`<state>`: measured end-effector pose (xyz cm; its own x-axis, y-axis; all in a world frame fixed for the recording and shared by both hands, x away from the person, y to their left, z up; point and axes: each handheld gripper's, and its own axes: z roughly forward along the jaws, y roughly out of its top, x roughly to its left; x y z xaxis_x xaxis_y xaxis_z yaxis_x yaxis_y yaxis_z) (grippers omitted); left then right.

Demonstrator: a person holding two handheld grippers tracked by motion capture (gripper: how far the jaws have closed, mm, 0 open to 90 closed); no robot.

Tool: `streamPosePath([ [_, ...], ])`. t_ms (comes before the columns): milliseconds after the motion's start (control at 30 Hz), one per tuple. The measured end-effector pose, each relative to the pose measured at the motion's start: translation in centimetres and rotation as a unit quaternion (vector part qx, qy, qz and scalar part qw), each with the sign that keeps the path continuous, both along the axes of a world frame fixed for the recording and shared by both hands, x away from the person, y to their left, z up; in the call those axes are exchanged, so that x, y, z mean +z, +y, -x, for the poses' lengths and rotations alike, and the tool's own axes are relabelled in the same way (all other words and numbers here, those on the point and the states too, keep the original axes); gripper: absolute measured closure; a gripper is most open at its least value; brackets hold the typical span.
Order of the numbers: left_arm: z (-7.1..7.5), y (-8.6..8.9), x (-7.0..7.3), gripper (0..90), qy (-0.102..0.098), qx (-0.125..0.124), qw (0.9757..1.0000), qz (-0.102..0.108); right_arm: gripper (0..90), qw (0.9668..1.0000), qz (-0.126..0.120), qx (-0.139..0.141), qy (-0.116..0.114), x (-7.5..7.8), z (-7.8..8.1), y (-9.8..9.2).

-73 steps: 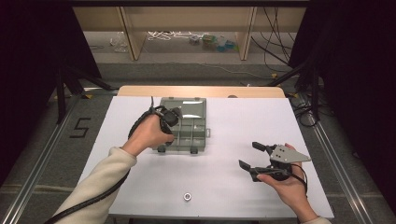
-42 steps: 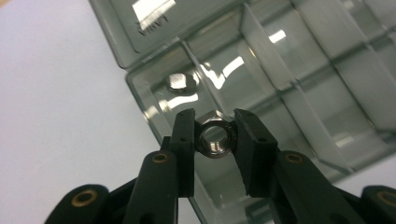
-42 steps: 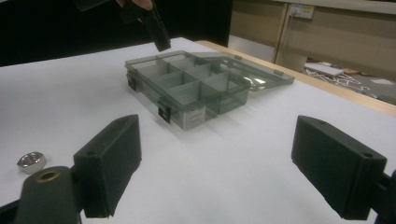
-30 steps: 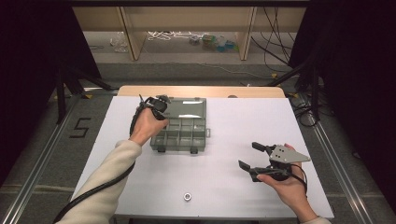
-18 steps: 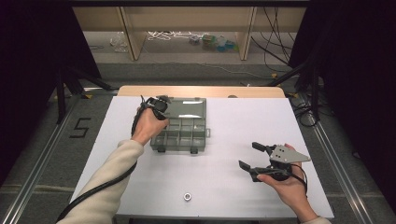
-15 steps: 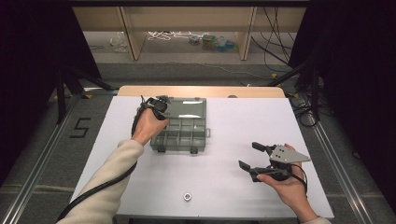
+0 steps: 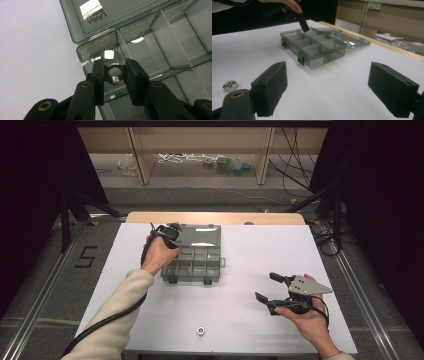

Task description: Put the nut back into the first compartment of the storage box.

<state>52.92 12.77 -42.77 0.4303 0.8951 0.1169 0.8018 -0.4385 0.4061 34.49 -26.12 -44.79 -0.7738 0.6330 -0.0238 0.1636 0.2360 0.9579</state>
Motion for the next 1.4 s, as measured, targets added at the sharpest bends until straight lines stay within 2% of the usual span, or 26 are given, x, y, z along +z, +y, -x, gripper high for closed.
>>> streamPosePath([
  [133, 0.0, -0.1, -0.2, 69.2, -0.002, 0.003, 1.0000, 0.000, 16.7, 1.0000, 0.001, 0.000, -0.001, 0.0, 0.0, 0.0],
  [200, 0.0, -0.1, -0.2, 65.3, -0.004, 0.000, 1.0000, 0.003, 16.7, 1.0000, 0.001, 0.000, -0.001, 0.0, 0.0, 0.0],
  [333, 0.2, 0.1, 0.2, 58.7, -0.002, 0.001, 0.9998, 0.021, 16.7, 1.0000, 0.001, 0.000, -0.001, 0.0, 0.0, 0.0],
  [400, 0.4, 0.1, 0.3, 54.6, -0.009, 0.000, 0.9997, 0.023, 16.7, 1.0000, 0.001, 0.000, -0.002, 0.0, 0.0, 0.0],
  [533, 1.0, 0.2, 0.8, 41.8, -0.041, -0.014, 0.9987, 0.027, 16.7, 1.0000, 0.000, -0.001, -0.002, 0.0, 0.0, 0.0],
  [667, 1.9, 0.2, 0.9, 31.1, -0.050, -0.047, 0.9974, 0.023, 16.7, 1.0000, 0.000, -0.001, -0.003, 0.0, 0.0, 0.0],
  [733, 2.5, 0.0, 1.0, 24.1, -0.045, -0.050, 0.9976, 0.016, 16.7, 1.0000, 0.001, -0.001, -0.003, 0.0, 0.0, 0.0],
  [833, 3.3, -0.1, 1.0, 22.5, -0.042, -0.067, 0.9962, 0.037, 16.7, 1.0000, 0.001, -0.002, -0.004, 0.0, 0.0, 0.1],
  [867, 3.5, -0.1, 1.0, 21.8, -0.044, -0.071, 0.9956, 0.041, 16.7, 1.0000, 0.000, 0.001, 0.010, 0.0, 0.1, 0.1],
  [900, 3.7, -0.1, 1.0, 20.4, -0.047, -0.076, 0.9952, 0.041, 16.7, 0.9999, -0.009, 0.005, 0.008, 0.0, 0.1, 0.2],
  [1000, 4.3, -0.2, 1.2, 15.8, -0.056, -0.080, 0.9939, 0.050, 16.7, 1.0000, 0.001, -0.001, 0.008, 0.0, 0.1, 0.1],
  [1067, 4.8, -0.2, 1.3, 15.7, -0.059, -0.085, 0.9930, 0.056, 16.7, 0.9999, -0.009, 0.005, 0.008, 0.0, 0.1, 0.2],
  [1100, 5.1, -0.2, 1.3, 15.6, -0.059, -0.089, 0.9925, 0.059, 16.7, 1.0000, -0.007, 0.004, 0.003, 0.0, 0.0, 0.1],
  [1133, 5.3, -0.2, 1.3, 15.7, -0.060, -0.091, 0.9922, 0.059, 16.7, 1.0000, -0.003, 0.003, -0.006, 0.0, 0.0, 0.0],
  [1200, 6.0, -0.2, 1.4, 15.6, -0.063, -0.106, 0.9906, 0.059, 16.7, 1.0000, 0.002, 0.002, -0.001, 0.1, 0.0, -0.1],
  [1300, 6.9, -0.4, 1.7, 15.8, -0.066, -0.117, 0.9888, 0.064, 16.7, 1.0000, 0.002, 0.000, -0.003, 0.1, 0.0, 0.0],
  [1333, 7.2, -0.5, 1.8, 16.0, -0.064, -0.125, 0.9882, 0.061, 16.6, 1.0000, -0.006, 0.003, -0.003, 0.0, 0.0, 0.1],
  [1367, 7.6, -0.5, 1.8, 16.1, -0.061, -0.134, 0.9874, 0.059, 16.6, 0.9999, -0.009, 0.005, 0.008, 0.0, 0.1, 0.2],
  [1400, 8.0, -0.7, 1.8, 16.4, -0.060, -0.142, 0.9861, 0.063, 16.6, 0.9999, -0.009, 0.005, 0.008, 0.0, 0.1, 0.2],
])
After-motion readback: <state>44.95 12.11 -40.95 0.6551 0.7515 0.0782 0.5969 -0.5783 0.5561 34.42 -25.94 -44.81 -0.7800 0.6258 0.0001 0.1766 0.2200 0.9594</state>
